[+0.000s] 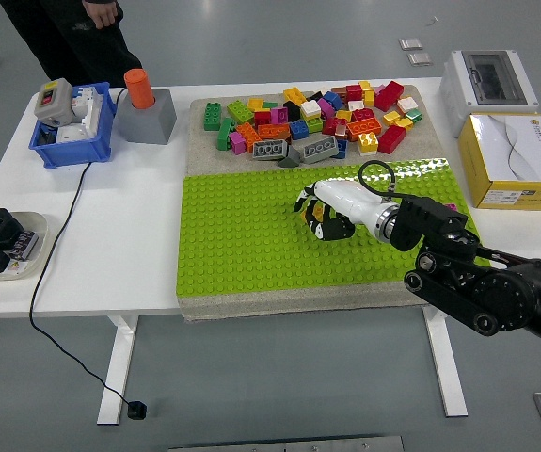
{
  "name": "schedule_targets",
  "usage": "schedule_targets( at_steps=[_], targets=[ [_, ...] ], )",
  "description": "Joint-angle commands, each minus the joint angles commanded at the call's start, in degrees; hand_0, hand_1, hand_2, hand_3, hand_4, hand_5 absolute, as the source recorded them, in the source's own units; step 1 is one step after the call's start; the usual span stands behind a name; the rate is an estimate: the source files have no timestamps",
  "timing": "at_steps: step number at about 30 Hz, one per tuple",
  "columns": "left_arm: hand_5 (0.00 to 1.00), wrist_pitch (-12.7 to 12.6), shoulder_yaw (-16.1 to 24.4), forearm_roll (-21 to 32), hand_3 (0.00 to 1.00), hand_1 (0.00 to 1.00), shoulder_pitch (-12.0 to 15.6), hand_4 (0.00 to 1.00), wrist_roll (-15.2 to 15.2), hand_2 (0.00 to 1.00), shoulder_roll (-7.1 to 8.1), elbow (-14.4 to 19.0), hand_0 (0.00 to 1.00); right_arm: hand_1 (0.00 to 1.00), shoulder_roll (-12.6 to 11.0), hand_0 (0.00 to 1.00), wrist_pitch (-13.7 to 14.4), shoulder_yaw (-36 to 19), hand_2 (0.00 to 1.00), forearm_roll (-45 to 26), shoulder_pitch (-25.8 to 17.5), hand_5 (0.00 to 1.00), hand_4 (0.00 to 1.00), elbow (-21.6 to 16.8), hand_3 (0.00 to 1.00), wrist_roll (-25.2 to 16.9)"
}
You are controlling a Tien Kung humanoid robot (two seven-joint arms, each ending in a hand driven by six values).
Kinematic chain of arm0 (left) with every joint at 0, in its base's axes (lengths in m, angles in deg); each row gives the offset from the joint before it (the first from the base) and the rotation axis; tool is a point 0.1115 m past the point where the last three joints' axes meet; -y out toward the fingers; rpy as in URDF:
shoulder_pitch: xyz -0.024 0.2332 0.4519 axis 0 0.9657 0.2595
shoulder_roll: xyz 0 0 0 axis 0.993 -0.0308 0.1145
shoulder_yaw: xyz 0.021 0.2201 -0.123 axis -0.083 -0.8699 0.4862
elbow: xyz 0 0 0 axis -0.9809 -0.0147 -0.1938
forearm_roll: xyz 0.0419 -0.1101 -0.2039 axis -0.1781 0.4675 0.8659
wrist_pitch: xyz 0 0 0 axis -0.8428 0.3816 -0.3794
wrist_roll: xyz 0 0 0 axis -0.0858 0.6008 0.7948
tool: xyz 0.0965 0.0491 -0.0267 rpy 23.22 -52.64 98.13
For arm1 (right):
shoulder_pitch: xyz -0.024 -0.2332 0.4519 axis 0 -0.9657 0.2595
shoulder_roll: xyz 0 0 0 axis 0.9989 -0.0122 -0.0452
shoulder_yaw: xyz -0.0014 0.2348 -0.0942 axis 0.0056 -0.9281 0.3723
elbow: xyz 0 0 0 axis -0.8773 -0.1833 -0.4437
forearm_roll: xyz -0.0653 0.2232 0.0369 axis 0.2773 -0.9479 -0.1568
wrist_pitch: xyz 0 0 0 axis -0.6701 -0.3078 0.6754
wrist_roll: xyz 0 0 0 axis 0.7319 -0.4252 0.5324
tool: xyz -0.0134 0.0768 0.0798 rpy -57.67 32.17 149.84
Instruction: Pick up the button,place it on the desk,press the button,press the button
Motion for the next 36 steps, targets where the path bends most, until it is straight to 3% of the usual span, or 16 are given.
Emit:
schedule_targets(
  at_steps=[36],
  targets=[
    [0.485, 0.1, 0.0, 0.0, 0.759, 0.645, -0.1, 0.747, -0.4, 0.687, 0.11, 0.0, 0.668, 0.410, -1.0, 0.290, 1.5, -3.6, 0.579, 3.7, 0.2, 0.158, 0.366, 2.0, 0.641, -0.1]
  ],
)
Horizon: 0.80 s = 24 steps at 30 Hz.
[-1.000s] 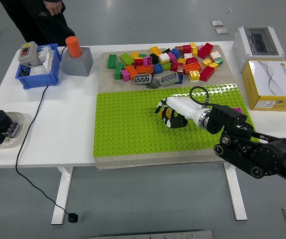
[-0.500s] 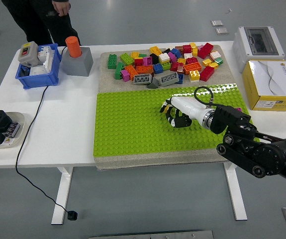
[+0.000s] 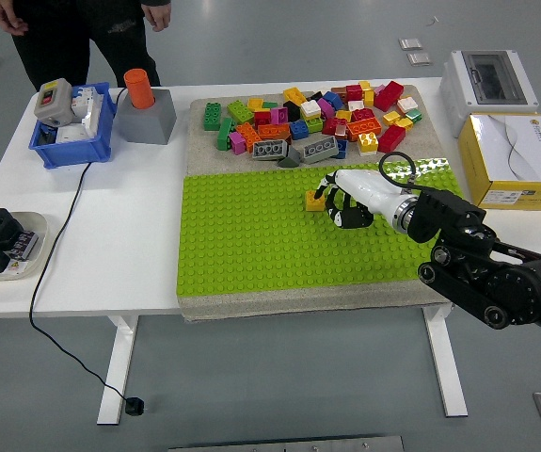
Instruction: Pick up the button,place it on the desk,press the button,press the button
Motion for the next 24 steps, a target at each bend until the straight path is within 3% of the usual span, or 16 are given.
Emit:
schedule_targets(
  at_steps=[6, 7, 12, 13, 24],
  targets=[
    [0.485, 0.0, -0.5, 0.5, 0.759, 0.645, -0.1, 0.747, 0.0, 0.687, 0.04, 0.0, 0.668, 0.410, 2.3, 0.290, 1.7, 0.9, 0.579, 4.9, 1.0, 0.158, 0.366, 3.0, 0.641, 1.7],
    [0.486, -0.1, -0.5, 0.7, 0.759, 0.645, -0.1, 0.747, 0.0, 0.687, 0.05, 0.0, 0.668, 0.495, 2.8, 0.357, 1.9, 1.2, 0.662, 6.0, 1.1, 0.207, 0.401, 3.7, 0.662, 2.0],
    [0.486, -0.1, -0.7, 0.9, 0.759, 0.645, -0.1, 0.747, 0.0, 0.687, 0.11, 0.0, 0.668, 0.495, 4.2, 0.357, 2.3, 2.3, 0.662, 8.8, 1.6, 0.207, 0.401, 5.4, 0.662, 2.6],
    [0.485, -0.1, -0.8, 1.0, 0.759, 0.645, -0.1, 0.748, 0.0, 0.686, 0.11, 0.0, 0.668, 0.534, 4.4, 0.384, 2.4, 2.4, 0.696, 9.4, 1.7, 0.224, 0.406, 5.7, 0.662, 2.6],
    [0.486, -0.1, -1.3, 1.4, 0.758, 0.645, -0.2, 0.748, -0.2, 0.687, 0.17, 0.0, 0.668, 0.533, 6.5, 0.395, 2.8, 2.8, 0.700, 12.6, 2.4, 0.258, 0.423, 9.1, 0.651, 2.5]
  ],
)
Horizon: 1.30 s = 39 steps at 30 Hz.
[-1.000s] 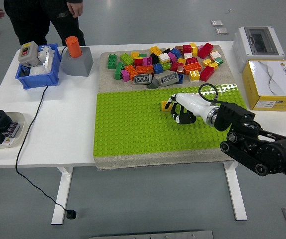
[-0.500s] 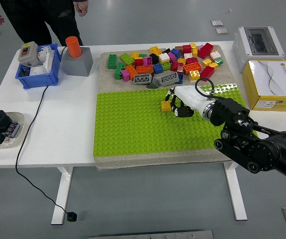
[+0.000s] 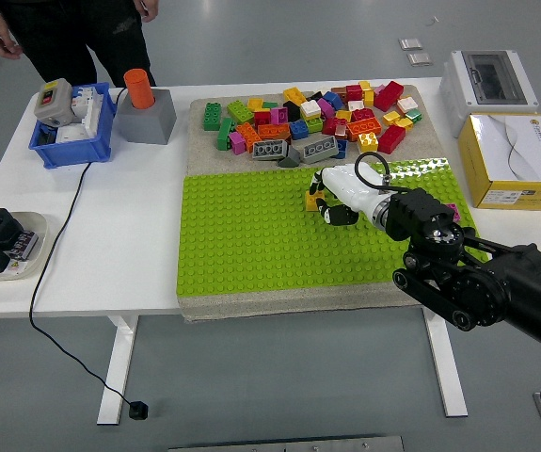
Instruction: Pick up the button,place it on the desk,press the button,press the button
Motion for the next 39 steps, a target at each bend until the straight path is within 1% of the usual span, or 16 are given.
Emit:
schedule_targets(
  at_steps=[8, 16, 17, 18, 23, 24, 35, 39],
  targets=[
    [0.486, 0.0, -0.1, 0.1, 0.757, 0.644, -0.1, 0.748, -0.2, 0.686, 0.03, 0.0, 0.668, 0.527, 0.8, 0.394, 0.1, 0.0, 0.699, 0.7, 0.2, 0.263, 0.425, 1.7, 0.648, -0.1],
    [0.486, -0.1, -0.3, 0.4, 0.757, 0.644, -0.1, 0.748, -0.4, 0.683, 0.02, 0.0, 0.668, 0.523, 0.9, 0.395, 0.1, 0.6, 0.698, 0.8, 0.1, 0.269, 0.432, 2.3, 0.647, 0.1],
    [0.486, -0.1, -0.3, 0.5, 0.757, 0.644, -0.1, 0.748, -0.5, 0.683, 0.03, 0.0, 0.668, 0.523, 0.7, 0.395, 0.1, 0.7, 0.698, 0.8, 0.1, 0.269, 0.432, 2.2, 0.647, 0.2],
    [0.486, -0.1, -0.4, 0.5, 0.756, 0.643, -0.1, 0.747, -0.5, 0.683, 0.03, 0.0, 0.668, 0.520, 0.6, 0.396, 0.0, 0.8, 0.697, 0.8, 0.1, 0.303, 0.458, 2.0, 0.641, 0.2],
    [0.486, -0.2, -0.5, 0.7, 0.756, 0.643, 0.0, 0.747, -0.7, 0.683, 0.01, 0.0, 0.668, 0.520, 0.2, 0.396, -0.1, 1.4, 0.697, 1.0, -0.2, 0.303, 0.458, 1.1, 0.641, 0.5],
    [0.486, -0.2, -0.5, 0.8, 0.756, 0.642, 0.0, 0.747, -0.7, 0.683, 0.00, 0.0, 0.668, 0.519, 0.1, 0.396, -0.1, 1.4, 0.695, 1.2, -0.3, 0.321, 0.464, 0.9, 0.633, 0.6],
    [0.486, -0.3, -1.0, 1.2, 0.755, 0.642, 0.1, 0.747, -1.2, 0.683, -0.07, 0.0, 0.668, 0.520, -0.6, 0.396, -0.1, 1.3, 0.692, 2.3, -0.7, 0.323, 0.463, -1.1, 0.628, 1.1],
    [0.486, -0.4, -1.2, 1.4, 0.754, 0.642, 0.1, 0.746, -1.3, 0.682, -0.11, 0.0, 0.668, 0.517, -0.4, 0.396, -0.1, 1.5, 0.692, 2.5, -0.6, 0.328, 0.466, -0.8, 0.628, 1.2]
  ],
)
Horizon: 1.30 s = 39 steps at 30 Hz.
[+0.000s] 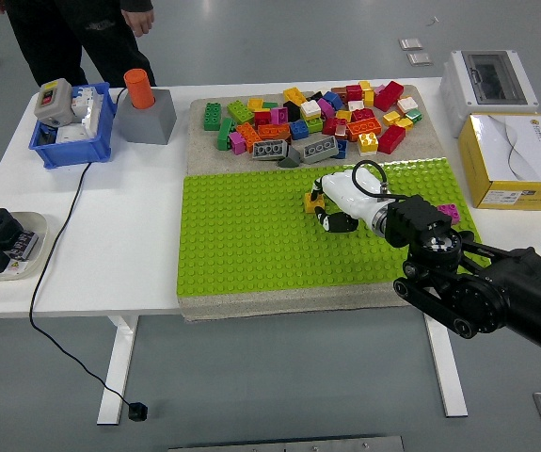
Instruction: Pick up the button,place it on the desk,press the button,press the button
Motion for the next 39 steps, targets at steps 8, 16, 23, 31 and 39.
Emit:
schedule_targets(
  at_steps=[8, 16, 23, 31, 39],
  targets=[
    [0.486, -0.2, -0.2, 0.3, 0.753, 0.642, 0.0, 0.746, -0.4, 0.681, -0.01, 0.0, 0.666, 0.517, 0.7, 0.396, 0.1, 0.8, 0.691, 0.6, 0.2, 0.332, 0.466, 0.3, 0.626, 0.1],
    [0.487, -0.4, -0.4, 0.6, 0.751, 0.641, 0.0, 0.746, -0.7, 0.679, 0.02, 0.0, 0.666, 0.516, 0.8, 0.396, -0.1, 1.7, 0.686, 0.4, 0.3, 0.350, 0.472, 0.3, 0.626, 0.4],
    [0.486, -0.5, -0.6, 0.8, 0.750, 0.639, 0.0, 0.744, -0.9, 0.678, 0.05, 0.0, 0.664, 0.510, 0.5, 0.396, 0.4, 0.8, 0.683, 0.9, 0.2, 0.353, 0.473, 0.0, 0.624, -0.1],
    [0.484, -0.7, -1.0, 1.8, 0.748, 0.639, 0.5, 0.744, -1.0, 0.676, 0.11, 0.0, 0.663, 0.503, -1.9, 0.388, 1.7, -6.2, 0.679, -0.2, 0.1, 0.356, 0.473, -3.3, 0.624, -2.1],
    [0.484, -1.0, -2.3, 3.1, 0.743, 0.638, 0.7, 0.740, -1.3, 0.674, -0.01, 0.0, 0.659, 0.478, -6.0, 0.367, 2.2, -15.0, 0.645, -2.0, -3.7, 0.346, 0.476, -7.9, 0.639, -2.3]
  ],
)
